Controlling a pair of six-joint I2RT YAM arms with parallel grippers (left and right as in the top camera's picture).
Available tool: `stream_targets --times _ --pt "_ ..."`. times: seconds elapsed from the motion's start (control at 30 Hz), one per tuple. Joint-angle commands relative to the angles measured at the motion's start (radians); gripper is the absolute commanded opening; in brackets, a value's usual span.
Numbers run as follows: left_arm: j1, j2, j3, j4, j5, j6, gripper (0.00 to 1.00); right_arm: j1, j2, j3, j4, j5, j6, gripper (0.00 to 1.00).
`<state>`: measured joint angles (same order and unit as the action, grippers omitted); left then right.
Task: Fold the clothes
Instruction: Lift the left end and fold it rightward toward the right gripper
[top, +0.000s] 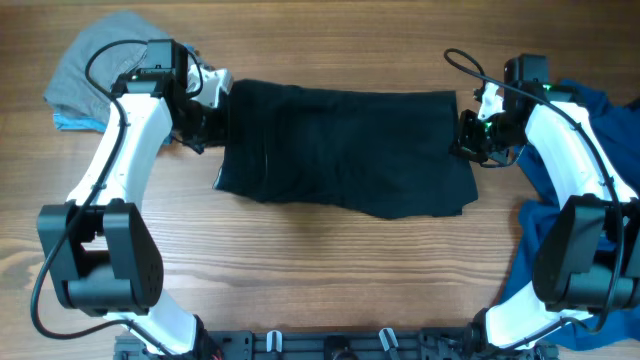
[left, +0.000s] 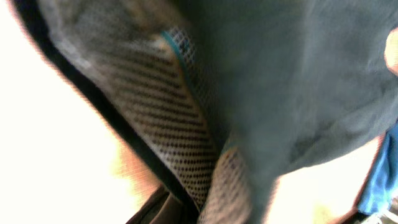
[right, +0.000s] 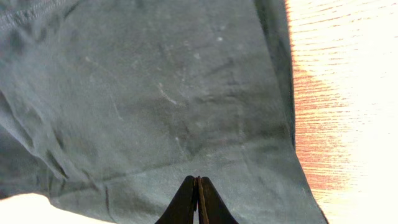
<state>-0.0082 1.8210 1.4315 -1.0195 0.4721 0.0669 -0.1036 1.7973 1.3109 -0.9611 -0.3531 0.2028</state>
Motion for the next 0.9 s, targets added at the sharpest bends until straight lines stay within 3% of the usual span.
stream_targets --times 0.0,0.17,0.37,0.67,0.87 --pt "0.0 -0.033 0.14 -0.145 -0.08 0.008 0.04 0.0 -0.006 -0.003 0.003 0.017 -0.02 0.05" --pt "0.0 -0.039 0.334 -0.365 -0.198 0.008 0.04 0.011 -0.006 -0.087 -0.015 0.012 0.043 0.04" --pt "0.0 -0.039 0.453 -0.502 -0.297 0.008 0.04 0.102 -0.006 -0.236 0.012 0.009 0.043 0.04" --pt "-0.08 -0.026 0.546 -0.416 -0.19 -0.03 0.04 0.106 -0.008 -0.225 0.064 -0.048 -0.008 0.04" --pt "-0.1 -0.024 0.546 -0.422 -0.234 -0.03 0.04 0.111 -0.017 -0.204 0.236 -0.371 -0.196 0.04"
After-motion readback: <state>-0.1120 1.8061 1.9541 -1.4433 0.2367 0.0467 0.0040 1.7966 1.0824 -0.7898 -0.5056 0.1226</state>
